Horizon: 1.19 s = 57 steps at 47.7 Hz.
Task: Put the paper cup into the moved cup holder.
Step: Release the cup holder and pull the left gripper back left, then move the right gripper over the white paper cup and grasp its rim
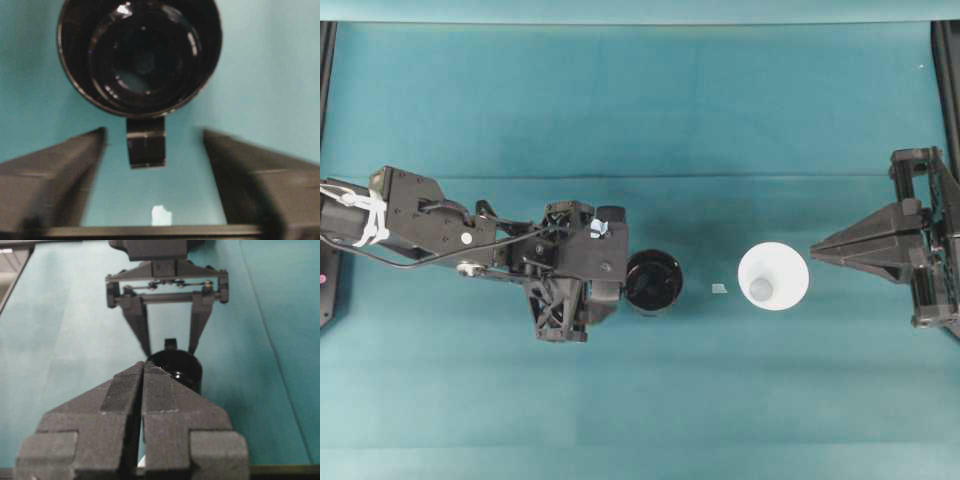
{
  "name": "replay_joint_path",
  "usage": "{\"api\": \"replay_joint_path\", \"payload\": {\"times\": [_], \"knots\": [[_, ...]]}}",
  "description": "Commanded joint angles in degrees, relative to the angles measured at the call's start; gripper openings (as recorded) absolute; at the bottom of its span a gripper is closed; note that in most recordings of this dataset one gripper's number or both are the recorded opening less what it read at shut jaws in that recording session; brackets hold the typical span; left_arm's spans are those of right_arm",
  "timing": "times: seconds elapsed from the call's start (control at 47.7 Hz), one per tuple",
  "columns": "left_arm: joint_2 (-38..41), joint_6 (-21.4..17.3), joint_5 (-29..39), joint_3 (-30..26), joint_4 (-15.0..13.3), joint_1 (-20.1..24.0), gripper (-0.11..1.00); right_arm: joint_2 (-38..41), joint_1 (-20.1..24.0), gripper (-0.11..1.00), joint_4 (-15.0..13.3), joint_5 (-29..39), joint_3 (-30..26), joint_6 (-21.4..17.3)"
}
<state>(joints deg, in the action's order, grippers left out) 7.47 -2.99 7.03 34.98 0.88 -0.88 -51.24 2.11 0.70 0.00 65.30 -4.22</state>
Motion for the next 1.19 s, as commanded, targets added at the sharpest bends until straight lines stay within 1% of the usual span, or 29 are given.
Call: {"api": "replay_joint_path", "payload": {"times": [0.0, 0.105, 0.252, 0.335, 0.461, 0.608, 0.755, 0.839, 0.901, 0.964, 1.069, 1.174], "knots": [[-0.18, 0.18, -0.88, -0.79, 0.09, -0.09, 0.85, 0.35, -0.09, -0.03, 0.18, 0.18, -1.05, -0.35], [-0.26, 0.18, -0.88, -0.7, 0.0, -0.09, 0.83, 0.26, -0.09, -0.03, 0.18, 1.23, -1.14, -0.44], [-1.32, 0.18, -0.7, -0.18, 0.09, -0.18, 0.83, 0.35, -0.35, -0.03, 0.26, 4.83, -1.32, -0.97], [-2.9, 0.18, -0.7, 0.7, 0.09, -0.09, 0.83, 0.7, -1.32, -0.03, 0.62, 7.47, -1.49, -2.72], [-5.89, 0.26, -0.62, 2.9, 0.09, -0.09, 0.83, 1.58, -3.25, -0.03, 0.62, 11.6, -2.2, -6.33], [-9.93, 0.7, -0.62, 6.24, 0.09, -0.35, 0.83, 3.78, -4.04, -0.01, 0.53, 15.29, -4.04, -9.58], [-13.45, 0.79, -0.62, 8.26, 0.09, -0.79, 0.83, 7.38, -4.04, 0.03, 0.53, 20.83, -6.59, -10.37], [-14.94, 0.79, -0.62, 9.14, 0.09, -0.79, 0.83, 9.93, -4.04, 0.08, 0.62, 23.82, -8.44, -10.55], [-15.82, 0.79, -0.62, 9.76, 0.09, -0.79, 0.83, 11.95, -4.13, 0.13, 0.62, 25.58, -9.93, -10.9], [-16.52, 0.79, -0.62, 10.46, 0.09, -0.79, 0.83, 14.33, -4.31, 0.23, 0.53, 27.77, -11.51, -11.34], [-17.49, 0.88, -0.62, 11.43, 0.09, -0.88, 0.83, 17.67, -4.66, 0.48, 0.53, 30.67, -13.71, -11.43], [-18.37, 0.88, -0.62, 11.95, 0.09, -0.88, 0.83, 20.39, -4.75, 0.76, 0.26, 32.87, -15.91, -11.51]]}}
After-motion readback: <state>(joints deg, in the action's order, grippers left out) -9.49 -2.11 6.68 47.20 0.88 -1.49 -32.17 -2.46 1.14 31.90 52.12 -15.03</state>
